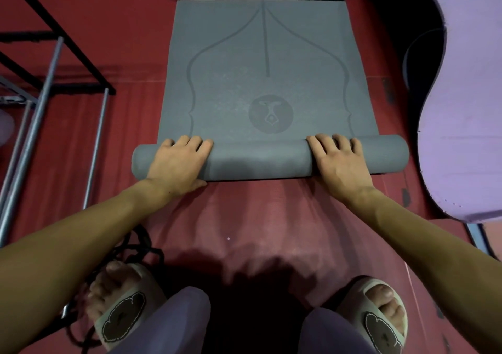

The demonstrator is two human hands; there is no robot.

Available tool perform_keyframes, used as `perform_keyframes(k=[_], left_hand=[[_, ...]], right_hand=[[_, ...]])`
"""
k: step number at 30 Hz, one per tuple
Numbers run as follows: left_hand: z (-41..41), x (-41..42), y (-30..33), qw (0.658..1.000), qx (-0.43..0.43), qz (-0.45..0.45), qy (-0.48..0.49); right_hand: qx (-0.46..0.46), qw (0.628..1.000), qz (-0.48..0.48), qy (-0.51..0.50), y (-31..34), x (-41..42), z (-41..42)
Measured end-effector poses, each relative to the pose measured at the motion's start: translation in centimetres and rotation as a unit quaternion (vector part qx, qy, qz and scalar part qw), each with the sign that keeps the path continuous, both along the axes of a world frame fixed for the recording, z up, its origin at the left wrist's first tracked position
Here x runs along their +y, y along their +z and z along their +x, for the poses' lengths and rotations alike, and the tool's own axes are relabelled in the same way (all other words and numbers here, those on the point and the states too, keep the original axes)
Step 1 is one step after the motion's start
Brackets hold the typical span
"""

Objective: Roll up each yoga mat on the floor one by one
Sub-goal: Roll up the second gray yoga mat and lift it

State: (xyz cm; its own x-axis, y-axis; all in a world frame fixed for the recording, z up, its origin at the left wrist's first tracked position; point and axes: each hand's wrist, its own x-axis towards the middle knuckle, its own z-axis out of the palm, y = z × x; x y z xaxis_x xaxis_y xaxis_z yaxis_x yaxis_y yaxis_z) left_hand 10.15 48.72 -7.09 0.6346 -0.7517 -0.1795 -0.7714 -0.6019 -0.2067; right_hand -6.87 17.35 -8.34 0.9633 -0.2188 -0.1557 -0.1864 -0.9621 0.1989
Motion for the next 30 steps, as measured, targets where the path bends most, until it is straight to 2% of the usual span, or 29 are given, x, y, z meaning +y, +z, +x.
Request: perform_keyframes(k=[4,6,13,18,21,27,29,30], left_hand=[[1.7,0.2,0.4,0.998,0.057,-0.031,0.004],[2.3,0.3,0.7,0.994,0.106,-0.015,0.013],[2.2,0.9,1.4,0.967,0.252,0.039,0.005],[1.5,1.7,0.9,0.931,0.360,0.065,0.001],[1.0,2.0,0.4,0.898,0.433,0.077,0.015],[0.5,3.3,0.0,0.835,0.548,0.006,0.052],[0.5,3.4,0.1,0.830,0.555,-0.004,0.051],[0.6,3.4,0.0,0.840,0.541,-0.004,0.043]], right_hand=[[0.008,1.000,0.004,0.008,0.5,-0.3,0.4],[0.026,0.999,0.031,0.001,0.7,-0.5,0.5],[0.154,0.979,0.132,-0.024,2.5,-0.1,-0.2],[0.242,0.955,0.169,-0.009,3.8,0.4,-1.1],[0.287,0.940,0.184,-0.008,4.3,0.7,-1.5],[0.278,0.925,0.253,-0.059,4.5,0.3,-1.9],[0.269,0.918,0.277,-0.090,4.4,0.2,-2.0],[0.267,0.916,0.281,-0.099,4.3,0.2,-2.0]])
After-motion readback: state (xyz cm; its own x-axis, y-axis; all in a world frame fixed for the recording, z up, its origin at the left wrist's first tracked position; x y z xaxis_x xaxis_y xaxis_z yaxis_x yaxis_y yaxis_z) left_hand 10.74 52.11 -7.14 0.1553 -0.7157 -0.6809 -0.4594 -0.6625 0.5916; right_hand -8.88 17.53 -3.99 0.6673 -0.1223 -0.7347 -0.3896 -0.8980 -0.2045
